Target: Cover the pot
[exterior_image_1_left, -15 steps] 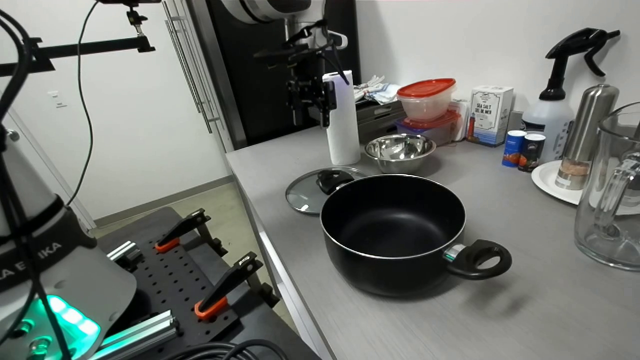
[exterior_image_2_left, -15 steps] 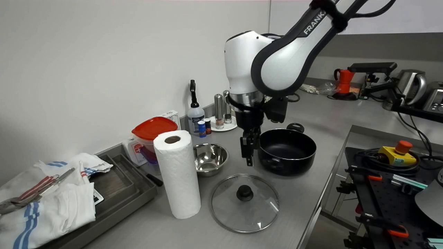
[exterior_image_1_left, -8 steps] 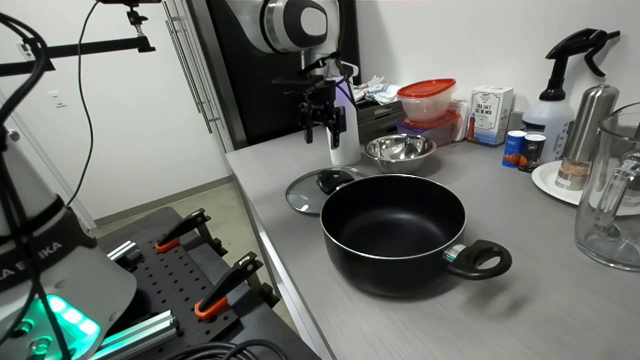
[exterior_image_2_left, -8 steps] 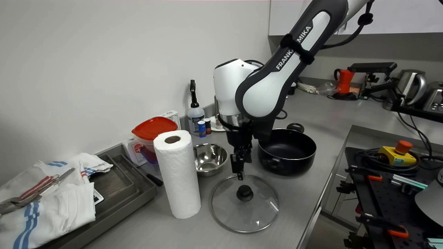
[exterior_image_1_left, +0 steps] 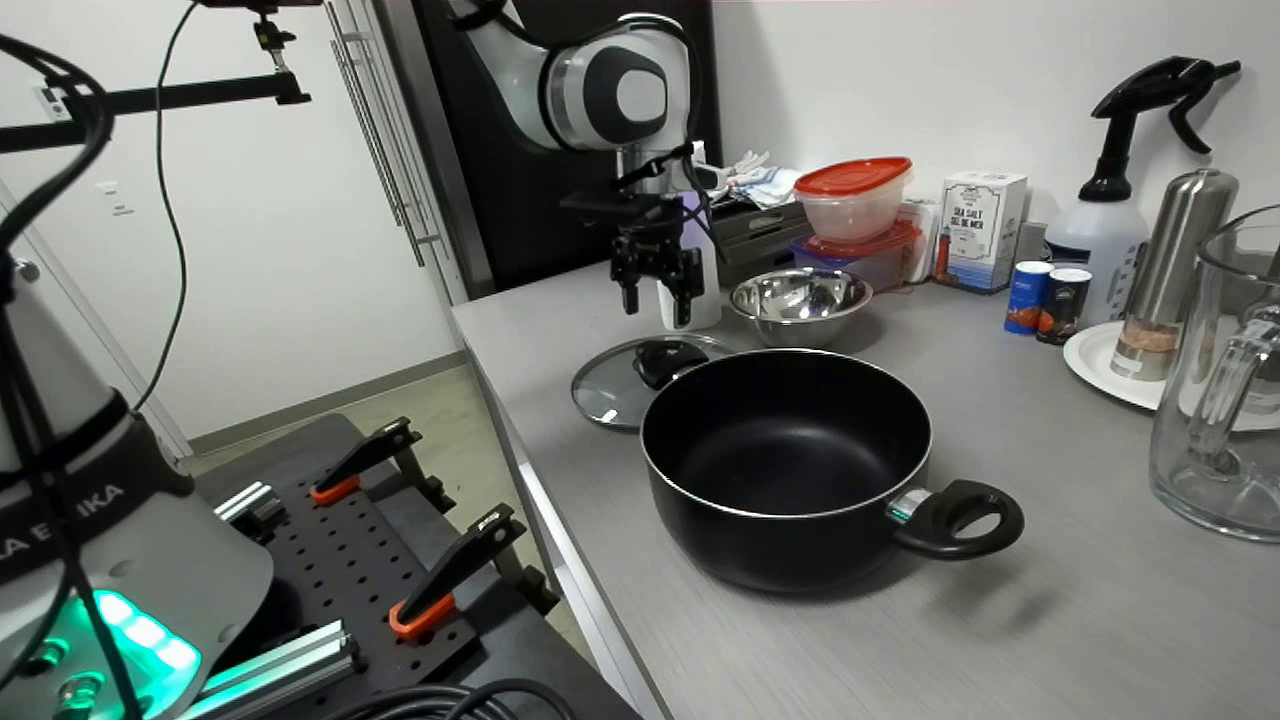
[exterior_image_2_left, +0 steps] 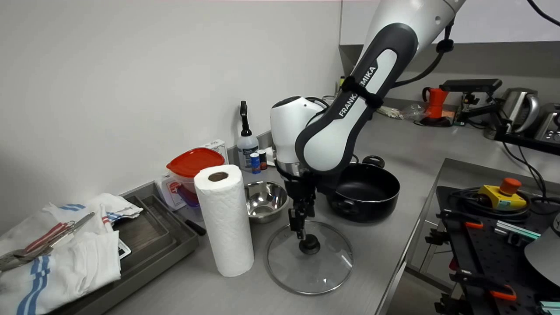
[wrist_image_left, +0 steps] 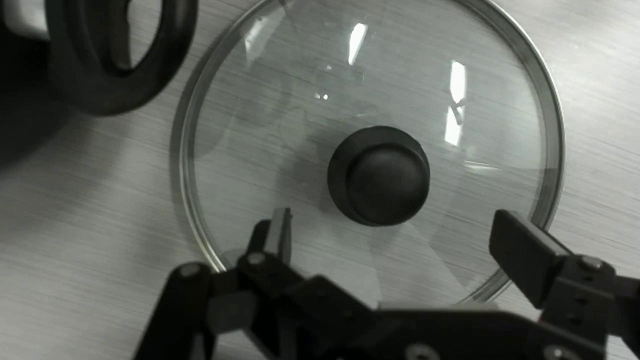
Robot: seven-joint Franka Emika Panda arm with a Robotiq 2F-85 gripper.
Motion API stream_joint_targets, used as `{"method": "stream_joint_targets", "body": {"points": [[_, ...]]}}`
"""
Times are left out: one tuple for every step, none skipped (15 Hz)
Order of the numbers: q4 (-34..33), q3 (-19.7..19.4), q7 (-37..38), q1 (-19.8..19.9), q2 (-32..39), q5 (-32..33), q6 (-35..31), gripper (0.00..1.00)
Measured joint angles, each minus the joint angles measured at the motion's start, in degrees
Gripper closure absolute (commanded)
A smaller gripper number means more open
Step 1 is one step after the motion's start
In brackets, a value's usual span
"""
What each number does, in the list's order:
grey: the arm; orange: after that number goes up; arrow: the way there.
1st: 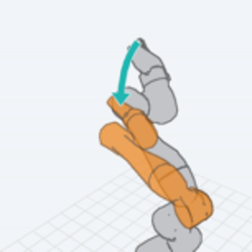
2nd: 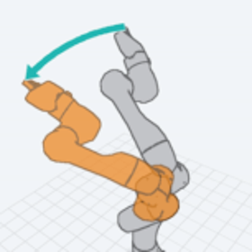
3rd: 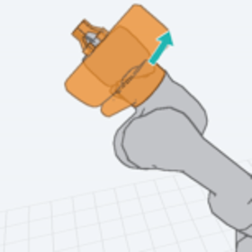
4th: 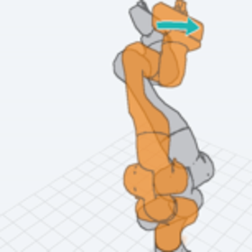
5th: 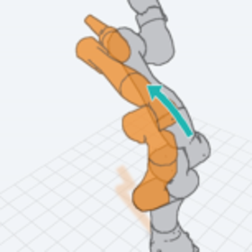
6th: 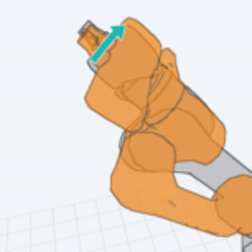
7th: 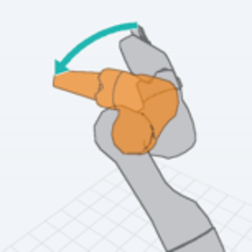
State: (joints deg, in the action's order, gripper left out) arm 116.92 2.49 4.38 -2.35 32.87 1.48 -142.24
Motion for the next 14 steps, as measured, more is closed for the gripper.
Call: {"method": "stream_joint_targets", "body": {"points": [[-0.1, -0.1, 0.0, 0.0, 0.5, 0.0, -0.4, 0.0], [-0.2, -0.3, 0.0, 0.0, 0.9, 0.0, -0.7, 0.0], [-0.4, -0.4, 0.0, 0.0, 1.4, 0.0, -0.9, 0.0], [-0.6, -0.4, 0.0, 0.0, 1.9, 0.0, -1.0, 0.0], [-0.8, -0.5, 0.0, 0.0, 2.3, 0.0, -1.1, 0.0], [-0.8, -0.5, 0.0, 0.0, 2.7, 0.0, -1.3, 0.0], [-0.8, -0.5, -0.1, 0.0, 3.1, 0.0, -1.5, 0.0], [-0.8, -0.5, -0.1, 0.0, 3.5, 0.0, -1.7, 0.0], [-0.8, -0.5, -0.1, 0.0, 3.8, 0.0, -1.8, 0.0], [-0.8, -0.5, -0.2, 0.0, 4.0, 0.0, -1.9, 0.0], [-0.8, -0.5, -0.2, -0.1, 4.3, 0.0, -2.0, 0.02], [-0.8, -0.5, -0.2, -0.1, 4.5, 0.0, -2.0, 0.26], [-0.8, -0.5, -0.2, -0.1, 4.6, 0.0, -2.1, 0.27], [-0.8, -0.5, -0.3, -0.1, 4.8, 0.0, -2.1, 0.3]]}}
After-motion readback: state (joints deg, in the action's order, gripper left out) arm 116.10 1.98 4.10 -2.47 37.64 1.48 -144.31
